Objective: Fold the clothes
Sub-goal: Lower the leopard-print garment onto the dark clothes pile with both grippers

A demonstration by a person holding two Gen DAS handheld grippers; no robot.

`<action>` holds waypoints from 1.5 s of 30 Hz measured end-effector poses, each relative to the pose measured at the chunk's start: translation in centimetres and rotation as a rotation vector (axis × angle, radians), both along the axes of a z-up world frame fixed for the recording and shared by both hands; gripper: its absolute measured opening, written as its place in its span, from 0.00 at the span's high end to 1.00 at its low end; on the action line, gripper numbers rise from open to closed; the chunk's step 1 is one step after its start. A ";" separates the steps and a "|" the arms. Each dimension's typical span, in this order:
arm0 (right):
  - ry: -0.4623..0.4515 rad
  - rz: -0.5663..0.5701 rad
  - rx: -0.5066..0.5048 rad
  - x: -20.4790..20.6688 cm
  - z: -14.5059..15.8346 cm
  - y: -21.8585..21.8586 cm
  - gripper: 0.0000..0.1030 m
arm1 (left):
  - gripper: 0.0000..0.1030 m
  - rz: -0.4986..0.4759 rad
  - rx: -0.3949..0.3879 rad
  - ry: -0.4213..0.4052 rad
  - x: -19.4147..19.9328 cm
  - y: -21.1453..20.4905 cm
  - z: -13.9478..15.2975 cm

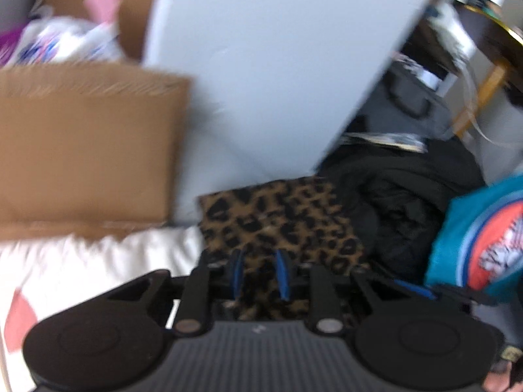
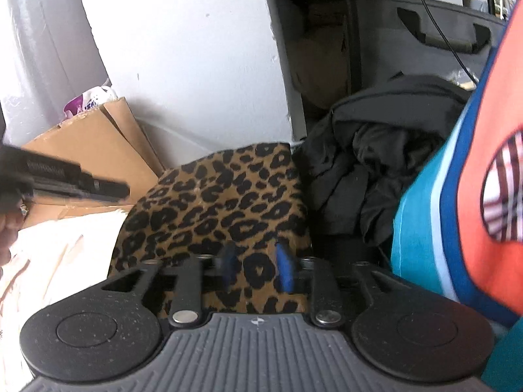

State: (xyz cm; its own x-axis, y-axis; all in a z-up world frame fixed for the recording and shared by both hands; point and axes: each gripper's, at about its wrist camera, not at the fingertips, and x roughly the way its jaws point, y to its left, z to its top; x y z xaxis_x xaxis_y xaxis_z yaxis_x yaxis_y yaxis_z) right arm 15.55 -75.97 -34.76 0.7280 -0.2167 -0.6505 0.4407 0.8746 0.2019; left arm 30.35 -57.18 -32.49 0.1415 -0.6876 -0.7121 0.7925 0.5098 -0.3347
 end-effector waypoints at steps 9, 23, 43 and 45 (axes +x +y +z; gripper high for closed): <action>-0.009 0.075 0.006 2.6 -0.5 -0.2 0.61 | 0.83 -0.078 0.091 -0.052 -1.6 -2.3 -3.8; 0.027 -0.012 0.059 1.7 -1.6 -3.0 0.61 | 0.46 -0.119 0.060 -0.134 -3.9 -0.6 -3.5; 0.103 0.076 0.001 -5.2 -4.0 3.5 0.61 | 0.39 -0.110 0.116 -0.178 -7.2 2.7 -5.4; 0.109 0.062 -0.006 -6.3 -4.3 3.8 0.61 | 0.40 -0.112 0.118 -0.177 -7.6 3.4 -5.3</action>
